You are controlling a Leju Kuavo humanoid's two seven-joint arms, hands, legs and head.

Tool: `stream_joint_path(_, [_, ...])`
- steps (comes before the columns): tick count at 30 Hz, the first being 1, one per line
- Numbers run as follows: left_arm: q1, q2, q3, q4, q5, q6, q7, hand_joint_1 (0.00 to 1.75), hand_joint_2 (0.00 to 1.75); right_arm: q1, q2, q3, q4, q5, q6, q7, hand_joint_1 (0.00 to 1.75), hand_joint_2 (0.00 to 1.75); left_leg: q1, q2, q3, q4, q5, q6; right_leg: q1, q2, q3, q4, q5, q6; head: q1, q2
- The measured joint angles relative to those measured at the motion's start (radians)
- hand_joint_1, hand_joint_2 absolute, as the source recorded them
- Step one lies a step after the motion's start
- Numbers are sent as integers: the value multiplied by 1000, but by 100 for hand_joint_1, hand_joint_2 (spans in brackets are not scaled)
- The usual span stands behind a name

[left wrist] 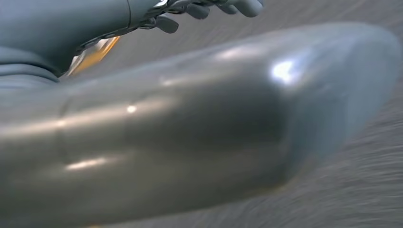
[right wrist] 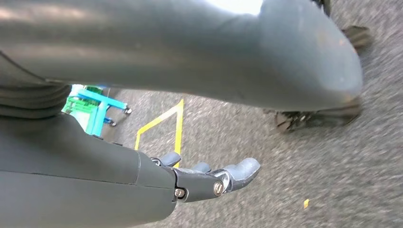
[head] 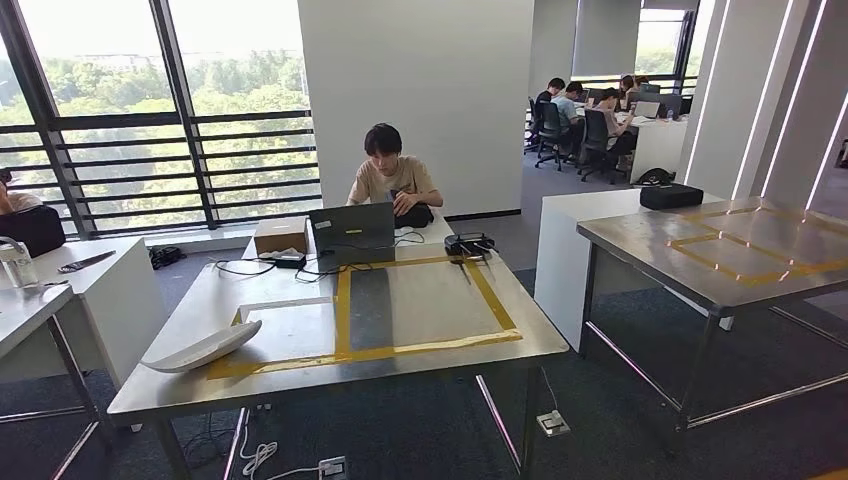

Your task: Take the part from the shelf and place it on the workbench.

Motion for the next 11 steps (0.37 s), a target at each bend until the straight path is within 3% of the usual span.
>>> stream_joint_path(1, [10, -20, 25, 14, 16, 0, 11, 0, 0, 0, -2, -1, 0, 0, 0, 0, 0, 0, 0, 0, -7, 59, -21, -1, 2, -4, -16, 1, 12, 1, 0, 0])
stream_joint_path(2, [18, -39, 46, 26, 24, 0, 18, 0, 0, 0, -5, -2, 0, 0, 0, 0, 0, 44, 0, 0, -2, 95, -17, -1, 3, -7, -33, 3, 24, 2, -1, 0])
stream_joint_path(3, [24, -58, 62, 36, 27, 0, 24, 0, 0, 0, -6, -2, 0, 0, 0, 0, 0, 87, 1, 0, 19, 100, 6, 0, 4, -11, -50, 5, 35, 5, -1, 0])
stream_joint_path(5, [31, -95, 84, 49, 27, 0, 42, 0, 0, -1, -8, -4, 0, 1, 0, 0, 0, 175, 2, -1, 114, 7, 45, 4, 4, -15, -79, 12, 57, 12, -1, 0])
stream_joint_path(7, [31, -128, 101, 58, 22, 0, 64, 0, 0, -3, -10, -5, 0, 1, 0, 0, 0, 175, -3, -5, 220, -141, 23, 16, 4, -17, -95, 20, 76, 24, 0, 0])
stream_joint_path(8, [31, -142, 107, 63, 15, 0, 72, 0, 0, -4, -11, -6, 0, 1, 0, -1, 0, 175, -8, -7, 246, -186, 8, 24, 2, -18, -98, 19, 86, 30, 0, 0])
stream_joint_path(10, [34, -161, 112, 72, -3, -4, 77, 0, 0, -2, -12, -8, 0, 0, 0, -2, 0, 175, -14, -7, 243, -207, 17, 45, -4, -16, -101, 12, 106, 45, 1, 0])
stream_joint_path(11, [35, -165, 112, 75, -9, -5, 77, 0, 0, -1, -12, -8, 0, 0, 0, -3, 0, 175, -15, -7, 239, -207, 21, 50, -6, -15, -102, 11, 112, 49, 0, 0])
